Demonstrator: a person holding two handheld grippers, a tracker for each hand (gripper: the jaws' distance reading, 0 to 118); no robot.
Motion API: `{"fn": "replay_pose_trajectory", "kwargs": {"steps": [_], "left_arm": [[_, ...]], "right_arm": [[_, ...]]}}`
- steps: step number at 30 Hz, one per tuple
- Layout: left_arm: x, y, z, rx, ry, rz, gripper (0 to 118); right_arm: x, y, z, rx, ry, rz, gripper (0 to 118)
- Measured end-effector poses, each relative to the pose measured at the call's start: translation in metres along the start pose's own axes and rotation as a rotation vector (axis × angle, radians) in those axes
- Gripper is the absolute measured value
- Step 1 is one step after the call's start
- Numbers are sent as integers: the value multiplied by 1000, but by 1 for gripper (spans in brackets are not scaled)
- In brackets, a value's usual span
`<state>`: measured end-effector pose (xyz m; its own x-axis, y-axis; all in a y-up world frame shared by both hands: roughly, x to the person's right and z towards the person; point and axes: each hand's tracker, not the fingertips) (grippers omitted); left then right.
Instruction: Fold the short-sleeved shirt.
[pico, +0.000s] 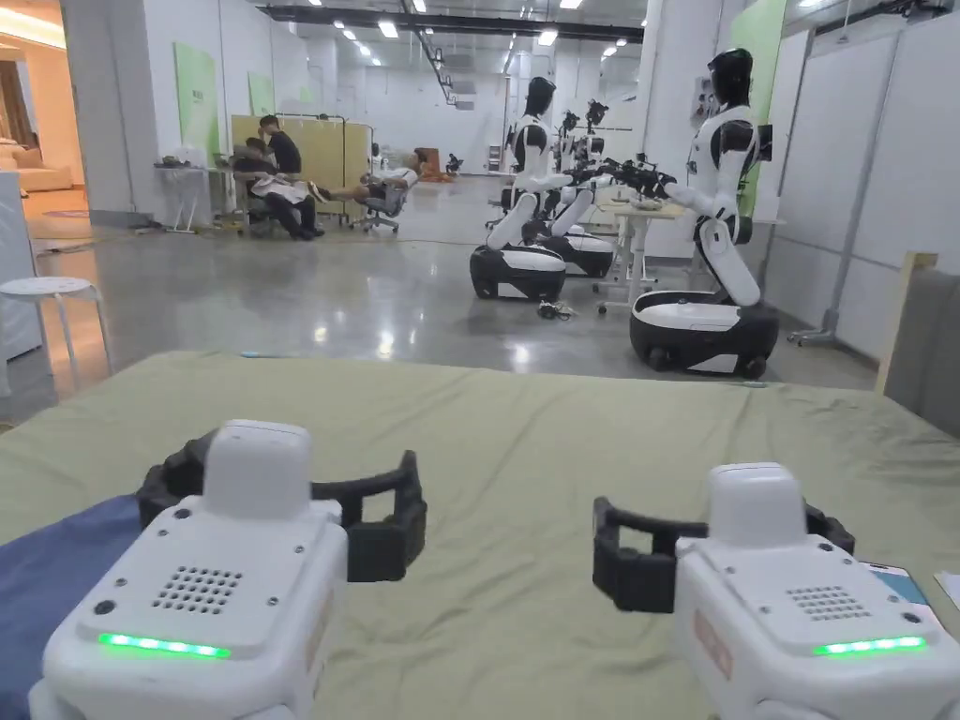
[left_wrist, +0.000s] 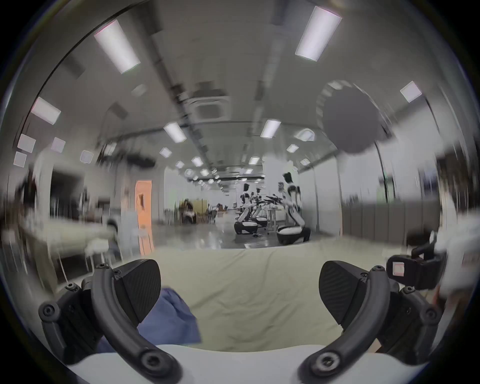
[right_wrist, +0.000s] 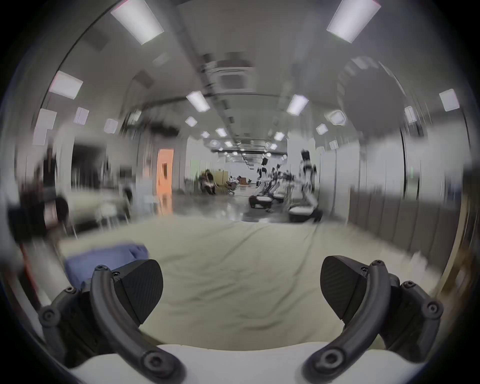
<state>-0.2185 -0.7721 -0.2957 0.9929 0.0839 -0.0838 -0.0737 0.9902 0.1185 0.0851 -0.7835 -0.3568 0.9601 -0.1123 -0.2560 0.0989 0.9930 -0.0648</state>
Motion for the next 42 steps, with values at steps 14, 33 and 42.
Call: {"fn": "replay_pose_trajectory", "kwargs": {"steps": [14, 33, 42], "left_arm": [[-10, -20, -2, -57, 138, -15, 118], [6, -13, 3, -45, 77, -100, 118], [10, -11, 4, -46, 72, -105, 118]], "right_arm": [[14, -3, 14, 55, -82, 28, 118], [2, -4, 10, 32, -98, 86, 118], [1, -3, 12, 28, -105, 110, 118]]}}
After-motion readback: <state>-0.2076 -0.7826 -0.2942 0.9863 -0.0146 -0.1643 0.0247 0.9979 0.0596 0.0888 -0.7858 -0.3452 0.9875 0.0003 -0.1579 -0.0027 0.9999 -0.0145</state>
